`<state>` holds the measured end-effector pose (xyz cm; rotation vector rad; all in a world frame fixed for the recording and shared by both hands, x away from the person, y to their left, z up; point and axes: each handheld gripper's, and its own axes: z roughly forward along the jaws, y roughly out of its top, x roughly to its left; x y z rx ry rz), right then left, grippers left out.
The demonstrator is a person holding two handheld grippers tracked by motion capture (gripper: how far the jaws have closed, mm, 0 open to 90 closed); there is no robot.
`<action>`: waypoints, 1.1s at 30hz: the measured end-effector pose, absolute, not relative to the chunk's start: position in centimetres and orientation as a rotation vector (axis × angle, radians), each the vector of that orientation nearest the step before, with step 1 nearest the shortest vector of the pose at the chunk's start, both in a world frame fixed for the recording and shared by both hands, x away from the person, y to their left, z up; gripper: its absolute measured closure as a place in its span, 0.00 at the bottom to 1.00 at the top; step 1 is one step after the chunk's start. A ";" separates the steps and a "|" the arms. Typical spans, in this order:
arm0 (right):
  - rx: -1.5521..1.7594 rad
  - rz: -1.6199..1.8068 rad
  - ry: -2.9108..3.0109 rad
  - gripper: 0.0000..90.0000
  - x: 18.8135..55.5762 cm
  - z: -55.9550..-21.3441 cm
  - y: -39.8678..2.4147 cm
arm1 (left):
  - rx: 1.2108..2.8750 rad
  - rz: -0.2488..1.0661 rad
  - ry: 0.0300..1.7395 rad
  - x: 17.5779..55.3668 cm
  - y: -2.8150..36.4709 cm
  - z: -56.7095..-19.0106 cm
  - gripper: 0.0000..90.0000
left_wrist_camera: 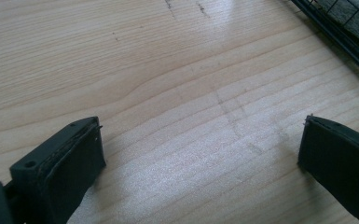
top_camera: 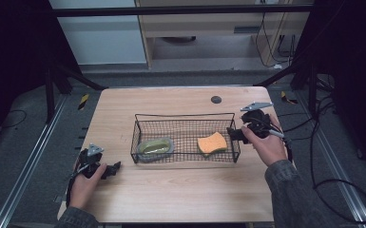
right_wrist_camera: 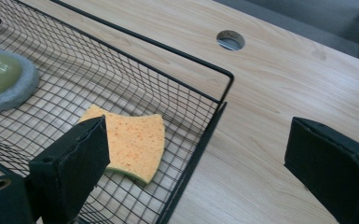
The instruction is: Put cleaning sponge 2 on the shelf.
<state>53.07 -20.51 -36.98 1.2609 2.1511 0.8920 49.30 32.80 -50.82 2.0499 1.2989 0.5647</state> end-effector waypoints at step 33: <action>1.421 0.858 1.983 0.12 49.8 -40.6 -28.3 | 2.050 0.565 1.299 49.3 32.8 -50.8 0.00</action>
